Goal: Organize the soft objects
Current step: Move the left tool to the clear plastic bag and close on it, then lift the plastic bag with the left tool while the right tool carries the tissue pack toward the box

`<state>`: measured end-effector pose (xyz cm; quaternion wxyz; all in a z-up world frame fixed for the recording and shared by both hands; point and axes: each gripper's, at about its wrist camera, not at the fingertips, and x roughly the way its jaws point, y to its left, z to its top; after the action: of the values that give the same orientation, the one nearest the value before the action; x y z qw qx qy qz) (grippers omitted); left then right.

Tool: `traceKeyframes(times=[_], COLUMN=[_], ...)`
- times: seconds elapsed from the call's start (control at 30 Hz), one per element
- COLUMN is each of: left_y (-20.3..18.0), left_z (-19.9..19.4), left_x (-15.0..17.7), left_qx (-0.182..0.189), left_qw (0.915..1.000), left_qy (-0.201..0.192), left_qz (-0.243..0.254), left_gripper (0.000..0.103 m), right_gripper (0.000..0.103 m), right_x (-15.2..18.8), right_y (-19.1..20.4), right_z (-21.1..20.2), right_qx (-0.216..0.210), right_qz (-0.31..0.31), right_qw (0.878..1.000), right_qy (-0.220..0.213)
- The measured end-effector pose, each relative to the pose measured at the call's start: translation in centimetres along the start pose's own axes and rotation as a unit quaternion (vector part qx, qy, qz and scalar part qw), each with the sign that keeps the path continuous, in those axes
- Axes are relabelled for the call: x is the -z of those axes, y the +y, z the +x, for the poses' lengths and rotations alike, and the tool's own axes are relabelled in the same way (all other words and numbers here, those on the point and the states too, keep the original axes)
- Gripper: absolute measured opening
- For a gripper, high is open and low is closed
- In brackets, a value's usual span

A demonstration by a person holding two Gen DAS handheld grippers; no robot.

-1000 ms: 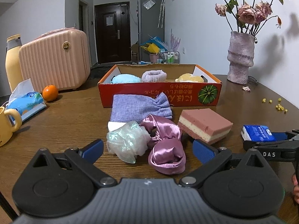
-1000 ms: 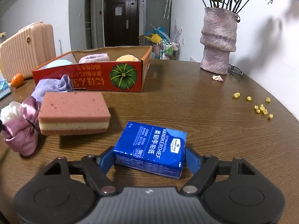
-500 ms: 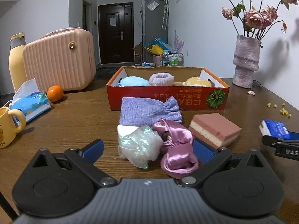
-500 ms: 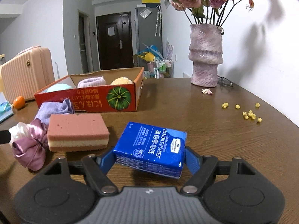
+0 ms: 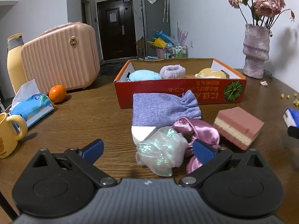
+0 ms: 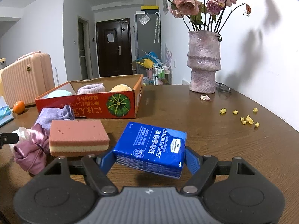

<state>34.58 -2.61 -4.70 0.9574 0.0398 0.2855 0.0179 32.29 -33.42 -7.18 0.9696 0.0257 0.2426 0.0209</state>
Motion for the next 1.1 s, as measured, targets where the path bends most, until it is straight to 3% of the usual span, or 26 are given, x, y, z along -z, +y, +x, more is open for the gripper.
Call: traceKeyframes(times=[0.57,0.73,0.9,1.1], left_y=[0.5,0.6,0.8,0.6], left_z=[3.0,3.3,3.7,3.3], left_x=[0.0,0.0,0.1,0.2], left_qx=[0.027,0.039,0.074,0.068], left_qw=[0.9989,0.9984,0.9959,0.9966], left_qy=[0.019,0.027,0.045,0.037], left_qz=[0.034,0.029,0.028,0.027], left_gripper=[0.100,0.084,0.045,0.040], right_gripper=[0.077,0.077,0.077,0.077], right_x=[0.1,0.1,0.1,0.2], right_y=[0.3,0.4,0.5,0.7], right_z=[0.0,0.0,0.0,0.1], right_qx=[0.010,0.009,0.013,0.022], right_qz=[-0.006,-0.011,-0.015,-0.019], right_qw=[1.000,1.000,1.000,1.000], right_qy=[-0.009,-0.008,-0.008,-0.010])
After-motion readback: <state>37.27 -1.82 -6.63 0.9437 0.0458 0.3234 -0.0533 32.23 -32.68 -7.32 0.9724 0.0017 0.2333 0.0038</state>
